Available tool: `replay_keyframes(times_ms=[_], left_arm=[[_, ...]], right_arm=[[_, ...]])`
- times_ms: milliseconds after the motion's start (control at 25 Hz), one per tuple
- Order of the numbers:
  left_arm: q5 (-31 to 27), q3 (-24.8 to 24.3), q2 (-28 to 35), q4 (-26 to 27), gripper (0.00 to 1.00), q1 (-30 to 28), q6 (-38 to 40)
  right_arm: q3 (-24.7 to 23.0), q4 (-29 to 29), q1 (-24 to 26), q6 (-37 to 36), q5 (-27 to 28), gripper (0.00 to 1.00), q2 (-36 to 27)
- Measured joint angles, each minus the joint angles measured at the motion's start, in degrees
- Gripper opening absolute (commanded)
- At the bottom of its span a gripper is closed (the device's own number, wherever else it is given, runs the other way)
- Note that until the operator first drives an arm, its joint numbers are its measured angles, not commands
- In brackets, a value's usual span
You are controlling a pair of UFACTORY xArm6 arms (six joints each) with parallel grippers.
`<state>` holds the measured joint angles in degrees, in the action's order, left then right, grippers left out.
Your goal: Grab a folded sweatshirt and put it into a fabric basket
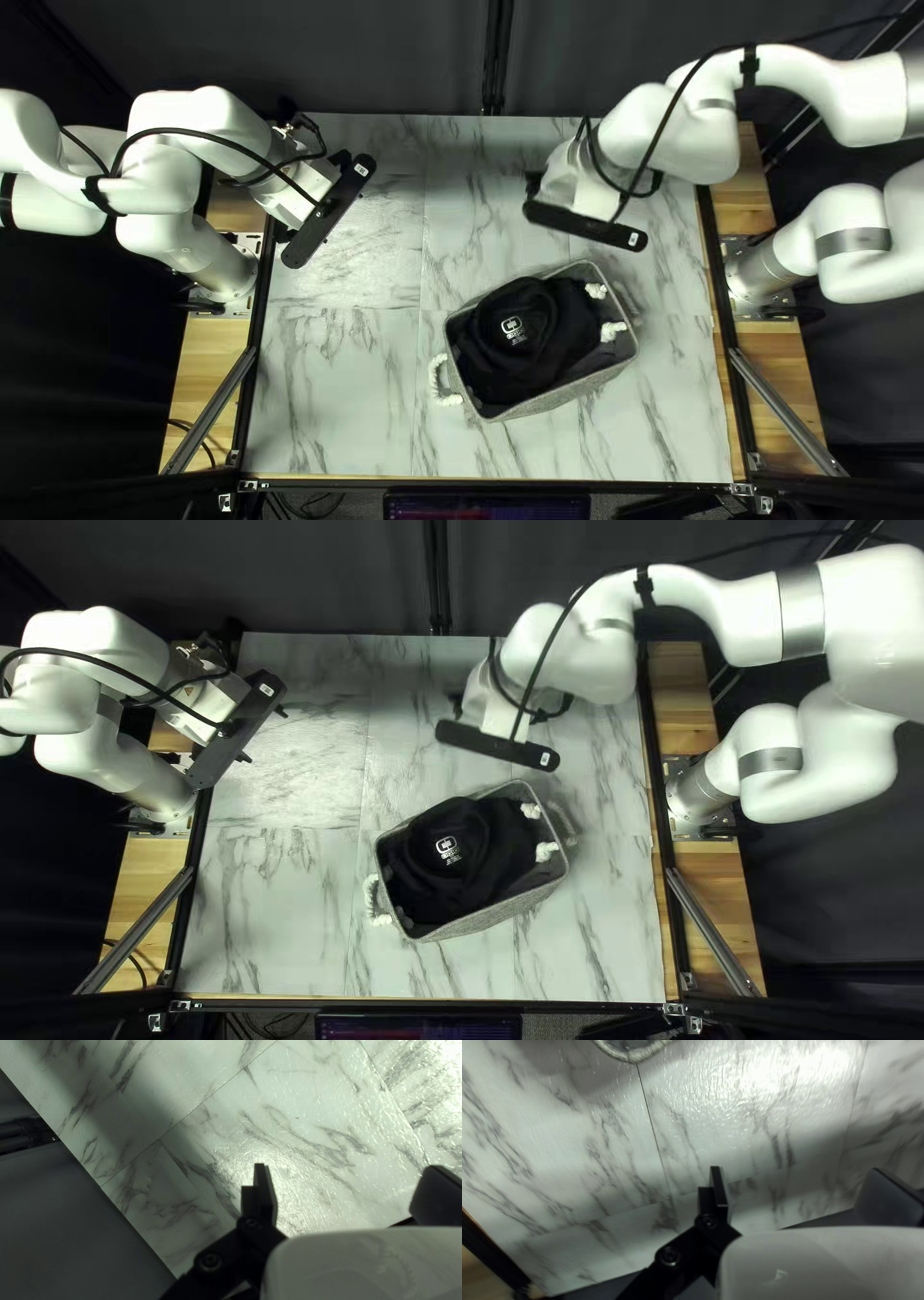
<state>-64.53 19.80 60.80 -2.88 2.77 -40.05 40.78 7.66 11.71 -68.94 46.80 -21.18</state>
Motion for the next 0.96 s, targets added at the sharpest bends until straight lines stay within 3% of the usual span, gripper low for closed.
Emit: replay_keyframes(times_ms=[240,520,960], left_arm=[[0.0,0.0,0.0,0.0,1.00,0.0,0.0],[0.0,0.0,0.0,0.0,1.00,0.0,0.0],[0.0,0.0,0.0,0.0,1.00,0.0,0.0]], right_arm=[[-3.2,-0.2,6.7,4.8,2.1,1.00,-5.8],[-2.7,-2.5,12.4,3.4,9.7,1.00,-11.4],[-2.4,-3.1,13.1,2.6,10.9,1.00,-12.1]])
